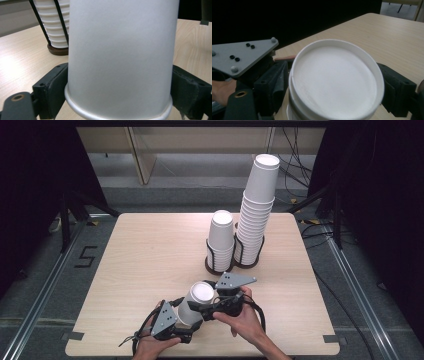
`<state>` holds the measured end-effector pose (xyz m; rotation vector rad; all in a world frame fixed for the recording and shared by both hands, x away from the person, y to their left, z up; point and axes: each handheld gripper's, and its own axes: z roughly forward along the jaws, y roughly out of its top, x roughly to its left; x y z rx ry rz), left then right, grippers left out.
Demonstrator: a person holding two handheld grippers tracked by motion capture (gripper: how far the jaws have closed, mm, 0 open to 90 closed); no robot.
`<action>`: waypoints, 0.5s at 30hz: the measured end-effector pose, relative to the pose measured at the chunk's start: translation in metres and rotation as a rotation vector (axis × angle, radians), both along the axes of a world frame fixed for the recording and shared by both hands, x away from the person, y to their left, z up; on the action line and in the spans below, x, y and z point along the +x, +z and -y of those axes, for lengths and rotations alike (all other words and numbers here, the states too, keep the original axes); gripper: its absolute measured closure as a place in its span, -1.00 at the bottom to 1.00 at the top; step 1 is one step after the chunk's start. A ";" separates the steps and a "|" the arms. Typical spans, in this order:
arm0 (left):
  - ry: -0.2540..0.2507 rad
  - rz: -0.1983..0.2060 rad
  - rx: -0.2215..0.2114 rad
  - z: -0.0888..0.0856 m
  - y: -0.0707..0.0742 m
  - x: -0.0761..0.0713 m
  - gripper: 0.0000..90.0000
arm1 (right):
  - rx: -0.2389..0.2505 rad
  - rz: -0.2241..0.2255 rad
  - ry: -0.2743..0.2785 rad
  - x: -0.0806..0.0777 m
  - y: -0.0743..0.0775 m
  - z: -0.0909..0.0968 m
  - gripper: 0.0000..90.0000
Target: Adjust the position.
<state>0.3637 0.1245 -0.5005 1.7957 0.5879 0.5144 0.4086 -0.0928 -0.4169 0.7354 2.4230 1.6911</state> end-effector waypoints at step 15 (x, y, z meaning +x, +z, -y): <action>-0.008 0.091 -0.094 0.002 0.002 -0.004 -0.96 | 0.150 -0.120 -0.002 -0.001 0.012 0.007 -0.44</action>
